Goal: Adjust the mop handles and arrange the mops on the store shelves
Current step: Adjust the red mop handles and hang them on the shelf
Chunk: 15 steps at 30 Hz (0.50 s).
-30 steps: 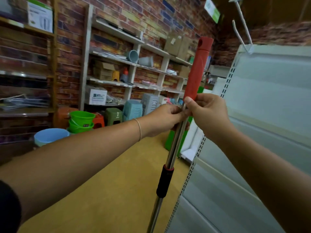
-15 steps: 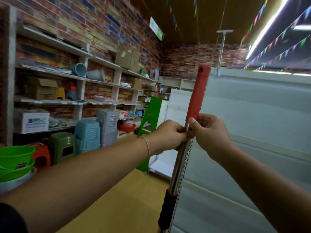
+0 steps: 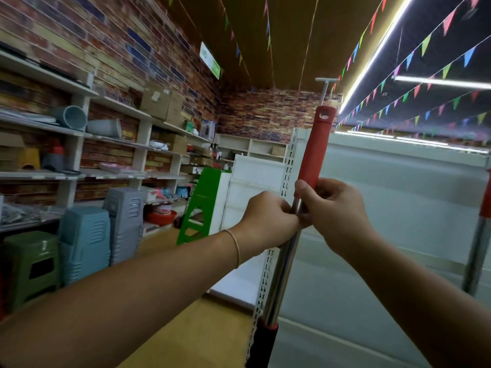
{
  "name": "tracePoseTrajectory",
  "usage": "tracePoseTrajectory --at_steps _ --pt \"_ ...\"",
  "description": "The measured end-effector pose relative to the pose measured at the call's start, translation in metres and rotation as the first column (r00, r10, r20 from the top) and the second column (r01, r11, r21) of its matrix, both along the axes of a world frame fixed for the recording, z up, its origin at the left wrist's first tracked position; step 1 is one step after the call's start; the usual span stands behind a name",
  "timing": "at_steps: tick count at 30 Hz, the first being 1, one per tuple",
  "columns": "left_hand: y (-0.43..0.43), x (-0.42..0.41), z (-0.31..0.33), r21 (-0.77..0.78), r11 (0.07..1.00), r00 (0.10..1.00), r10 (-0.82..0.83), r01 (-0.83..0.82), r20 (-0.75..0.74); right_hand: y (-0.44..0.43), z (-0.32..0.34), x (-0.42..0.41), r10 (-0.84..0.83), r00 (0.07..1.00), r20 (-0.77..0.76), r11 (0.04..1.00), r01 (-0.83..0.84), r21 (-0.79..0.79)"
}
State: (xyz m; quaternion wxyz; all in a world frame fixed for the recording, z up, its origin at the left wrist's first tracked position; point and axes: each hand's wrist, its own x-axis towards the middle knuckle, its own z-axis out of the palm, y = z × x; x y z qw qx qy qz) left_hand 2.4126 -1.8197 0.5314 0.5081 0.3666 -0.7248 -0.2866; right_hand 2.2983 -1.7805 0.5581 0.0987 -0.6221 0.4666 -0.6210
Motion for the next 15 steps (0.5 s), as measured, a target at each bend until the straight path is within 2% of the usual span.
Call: tracePoseTrajectory --at_steps 6,15 --pt "-0.004 -0.006 0.014 -0.128 0.989 0.997 0.075 -0.076 -0.01 -0.009 0.016 0.0 -0.033 0.997 -0.063 0.999 0.032 -0.026" --pt "-0.022 -0.019 0.021 -0.133 0.985 0.994 0.111 -0.112 -0.017 -0.029 0.025 -0.007 -0.047 0.995 -0.089 0.999 0.046 -0.021"
